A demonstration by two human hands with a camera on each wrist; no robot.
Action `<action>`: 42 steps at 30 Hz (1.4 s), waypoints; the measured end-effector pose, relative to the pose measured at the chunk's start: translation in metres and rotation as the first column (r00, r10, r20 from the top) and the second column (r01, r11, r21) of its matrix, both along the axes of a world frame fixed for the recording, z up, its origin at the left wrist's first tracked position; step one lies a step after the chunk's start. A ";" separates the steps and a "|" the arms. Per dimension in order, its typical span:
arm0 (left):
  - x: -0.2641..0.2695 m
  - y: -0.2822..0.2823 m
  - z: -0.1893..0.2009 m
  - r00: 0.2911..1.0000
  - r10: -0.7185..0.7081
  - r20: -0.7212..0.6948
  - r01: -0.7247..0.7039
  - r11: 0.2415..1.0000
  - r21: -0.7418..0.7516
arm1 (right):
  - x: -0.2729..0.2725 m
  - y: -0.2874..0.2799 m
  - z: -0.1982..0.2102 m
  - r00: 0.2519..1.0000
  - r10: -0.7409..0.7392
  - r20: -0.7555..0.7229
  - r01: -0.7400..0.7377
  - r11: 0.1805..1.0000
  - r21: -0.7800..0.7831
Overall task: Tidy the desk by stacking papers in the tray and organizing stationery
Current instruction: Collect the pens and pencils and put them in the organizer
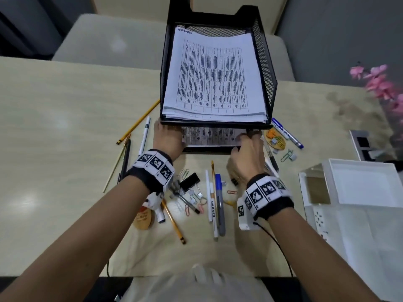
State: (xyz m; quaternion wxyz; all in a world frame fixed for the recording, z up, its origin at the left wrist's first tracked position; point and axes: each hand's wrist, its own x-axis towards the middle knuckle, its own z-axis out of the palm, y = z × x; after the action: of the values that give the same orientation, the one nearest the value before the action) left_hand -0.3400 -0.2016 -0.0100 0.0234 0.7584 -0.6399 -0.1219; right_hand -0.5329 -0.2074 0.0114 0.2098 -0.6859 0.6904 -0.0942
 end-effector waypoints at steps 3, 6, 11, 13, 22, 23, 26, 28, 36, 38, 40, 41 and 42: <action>0.003 0.024 0.009 0.995 0.040 -0.092 -0.041 0.999 -0.014 | 0.004 0.036 -0.004 0.996 0.080 0.024 -0.083 0.986 0.146; 0.000 0.047 0.014 0.964 0.092 -0.250 -0.088 0.996 0.029 | 0.008 0.063 -0.016 0.996 0.085 0.013 -0.085 0.934 0.347; -0.003 0.077 0.014 0.865 0.131 -0.484 -0.119 0.991 0.056 | 0.012 0.078 -0.024 1.000 0.014 -0.021 -0.005 0.919 0.395; -0.003 0.088 0.015 0.817 0.175 -0.550 -0.166 0.984 0.066 | 0.010 0.079 -0.020 1.000 -0.019 -0.015 0.023 0.928 0.373; -0.006 0.118 0.028 0.368 0.327 -0.871 0.083 0.921 0.381 | 0.055 0.080 0.034 0.675 -0.153 0.722 -0.069 0.961 0.268; -0.004 0.118 0.028 0.336 0.361 -0.870 0.013 0.922 0.388 | 0.060 0.082 0.034 0.647 -0.161 0.745 -0.068 0.961 0.267; 0.013 0.120 0.024 0.304 0.437 -0.847 -0.309 0.886 0.346 | 0.071 0.095 0.020 0.747 -0.146 0.649 -0.049 0.961 0.272; 0.030 0.124 0.017 0.290 0.433 -0.854 -0.424 0.858 0.291 | 0.079 0.112 0.004 0.888 0.056 0.456 -0.195 0.945 0.264; 0.057 0.147 0.006 0.343 0.333 -0.878 -0.497 0.858 0.131 | 0.090 0.158 -0.025 0.858 0.492 -0.147 -0.431 0.847 0.312; 0.057 0.152 0.001 0.294 0.285 -0.912 -0.477 0.871 0.118 | 0.085 0.154 -0.027 0.896 0.425 -0.126 -0.366 0.870 0.332; 0.054 0.154 -0.001 0.211 0.262 -0.942 -0.491 0.861 0.130 | 0.080 0.149 -0.027 0.966 0.257 0.021 -0.244 0.886 0.394; 0.053 0.153 -0.003 0.179 0.267 -0.947 -0.500 0.854 0.146 | 0.078 0.148 -0.026 0.975 0.129 0.180 -0.194 0.890 0.413; 0.051 0.153 -0.004 0.153 0.283 -0.947 -0.501 0.848 0.173 | 0.078 0.148 -0.023 0.937 0.004 0.349 -0.162 0.890 0.426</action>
State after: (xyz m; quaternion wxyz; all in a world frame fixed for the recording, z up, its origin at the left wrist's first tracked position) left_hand -0.2895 -0.0485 -0.0138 0.5005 0.6632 -0.2821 -0.4796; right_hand -0.4553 -0.0591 -0.0112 0.4818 -0.6216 0.6164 -0.0399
